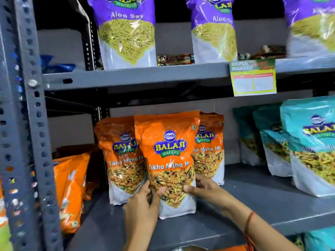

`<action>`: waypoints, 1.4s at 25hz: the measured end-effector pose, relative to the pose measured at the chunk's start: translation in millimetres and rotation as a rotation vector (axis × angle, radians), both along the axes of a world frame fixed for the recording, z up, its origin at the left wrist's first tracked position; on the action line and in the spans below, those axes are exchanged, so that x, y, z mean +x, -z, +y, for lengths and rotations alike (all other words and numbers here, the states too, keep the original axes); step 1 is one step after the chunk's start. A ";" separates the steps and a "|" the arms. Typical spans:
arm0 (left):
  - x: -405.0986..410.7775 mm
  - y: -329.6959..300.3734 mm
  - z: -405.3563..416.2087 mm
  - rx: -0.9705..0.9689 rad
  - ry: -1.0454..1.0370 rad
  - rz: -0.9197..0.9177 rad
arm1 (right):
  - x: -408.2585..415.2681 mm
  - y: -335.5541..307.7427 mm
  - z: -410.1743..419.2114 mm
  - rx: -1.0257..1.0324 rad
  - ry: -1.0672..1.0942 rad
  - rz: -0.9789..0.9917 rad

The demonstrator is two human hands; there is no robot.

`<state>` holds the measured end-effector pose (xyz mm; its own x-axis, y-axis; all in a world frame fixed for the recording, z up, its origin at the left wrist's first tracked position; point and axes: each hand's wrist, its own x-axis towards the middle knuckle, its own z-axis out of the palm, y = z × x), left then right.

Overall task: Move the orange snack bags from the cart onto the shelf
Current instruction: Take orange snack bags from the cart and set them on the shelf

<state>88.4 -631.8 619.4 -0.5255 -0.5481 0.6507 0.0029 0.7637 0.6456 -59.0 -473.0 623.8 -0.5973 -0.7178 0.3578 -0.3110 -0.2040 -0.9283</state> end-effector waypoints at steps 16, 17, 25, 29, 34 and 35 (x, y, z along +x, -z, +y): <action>-20.7 -61.6 166.5 0.386 0.883 0.608 | 69.3 -43.1 144.1 -0.471 0.715 0.136; -30.2 -63.0 195.7 0.452 1.005 0.575 | 78.0 -42.9 170.3 -0.504 0.791 0.172; -40.2 14.1 444.5 0.747 1.685 0.022 | 178.0 6.3 375.8 -0.533 1.404 0.238; -5.4 124.8 562.5 0.695 1.824 -0.487 | 242.0 96.3 484.1 -0.494 1.687 0.026; 30.1 298.5 687.3 0.539 1.762 -1.151 | 315.1 272.2 598.6 -0.368 2.068 -0.460; 34.3 325.4 699.9 0.514 1.722 -1.260 | 328.6 304.0 609.5 -0.329 2.104 -0.572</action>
<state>122.7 68.1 294.0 -0.4635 0.8213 -0.3326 -0.1663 0.2880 0.9431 269.6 136.5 319.8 -0.2569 0.9547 -0.1503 -0.0125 -0.1588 -0.9872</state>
